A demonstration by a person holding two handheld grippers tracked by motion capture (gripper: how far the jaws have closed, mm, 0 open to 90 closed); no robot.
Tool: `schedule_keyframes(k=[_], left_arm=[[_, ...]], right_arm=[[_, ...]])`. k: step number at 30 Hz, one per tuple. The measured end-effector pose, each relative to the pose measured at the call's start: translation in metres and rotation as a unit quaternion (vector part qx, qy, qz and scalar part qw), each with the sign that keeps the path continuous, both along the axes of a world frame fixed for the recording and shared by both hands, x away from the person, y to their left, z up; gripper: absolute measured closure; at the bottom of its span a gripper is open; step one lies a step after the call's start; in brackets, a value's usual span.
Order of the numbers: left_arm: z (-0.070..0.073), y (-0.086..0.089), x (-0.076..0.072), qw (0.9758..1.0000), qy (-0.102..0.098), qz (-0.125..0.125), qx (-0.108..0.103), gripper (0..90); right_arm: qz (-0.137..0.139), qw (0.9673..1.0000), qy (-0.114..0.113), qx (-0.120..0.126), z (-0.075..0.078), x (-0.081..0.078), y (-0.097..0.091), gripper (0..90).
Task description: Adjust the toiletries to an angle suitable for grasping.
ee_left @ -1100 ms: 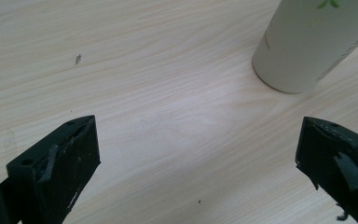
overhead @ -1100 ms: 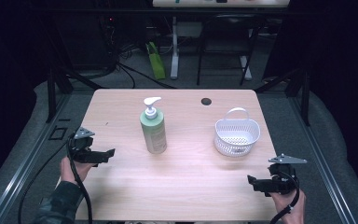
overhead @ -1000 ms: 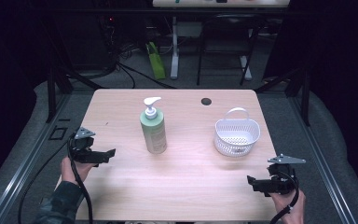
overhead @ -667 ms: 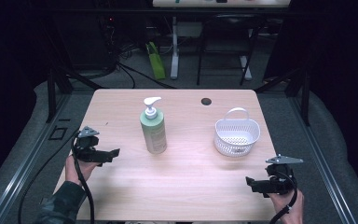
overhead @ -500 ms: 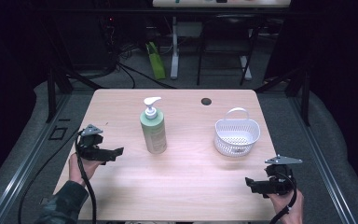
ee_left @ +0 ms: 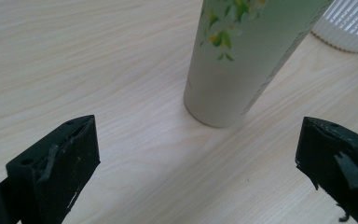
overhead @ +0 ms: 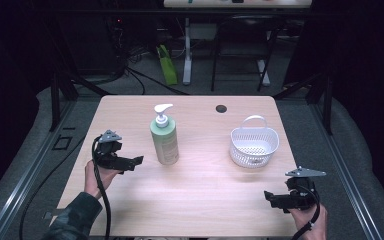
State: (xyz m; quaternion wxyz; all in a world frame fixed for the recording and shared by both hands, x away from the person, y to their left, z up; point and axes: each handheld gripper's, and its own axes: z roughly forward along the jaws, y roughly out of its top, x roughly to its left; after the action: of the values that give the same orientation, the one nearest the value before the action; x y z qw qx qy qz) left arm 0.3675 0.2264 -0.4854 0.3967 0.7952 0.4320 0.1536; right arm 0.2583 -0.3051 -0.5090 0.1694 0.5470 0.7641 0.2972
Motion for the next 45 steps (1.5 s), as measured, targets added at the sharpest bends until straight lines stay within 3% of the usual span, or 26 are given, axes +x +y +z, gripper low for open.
schedule_keyframes(k=[12,17,24,35,45], left_arm=[[0.010,-0.027,0.008,0.9991,-0.030,-0.022,-0.021,0.0],[0.015,-0.048,0.014,0.9977,-0.048,-0.036,-0.030,0.0],[0.019,-0.061,0.024,0.9965,-0.062,-0.035,-0.043,0.0],[0.016,-0.078,0.040,0.9960,-0.075,-0.028,-0.040,0.0],[0.013,-0.091,0.045,0.9961,-0.078,-0.024,-0.033,0.3]], right_arm=[[0.002,1.0000,-0.001,0.000,0.001,-0.001,0.000,1.6],[0.002,1.0000,0.003,0.000,-0.001,0.000,0.001,1.6],[0.004,1.0000,-0.002,0.001,0.000,-0.001,0.000,1.8],[0.004,1.0000,-0.001,0.000,0.000,-0.002,0.000,2.0],[0.004,1.0000,-0.001,0.002,0.001,-0.003,0.000,2.3]])
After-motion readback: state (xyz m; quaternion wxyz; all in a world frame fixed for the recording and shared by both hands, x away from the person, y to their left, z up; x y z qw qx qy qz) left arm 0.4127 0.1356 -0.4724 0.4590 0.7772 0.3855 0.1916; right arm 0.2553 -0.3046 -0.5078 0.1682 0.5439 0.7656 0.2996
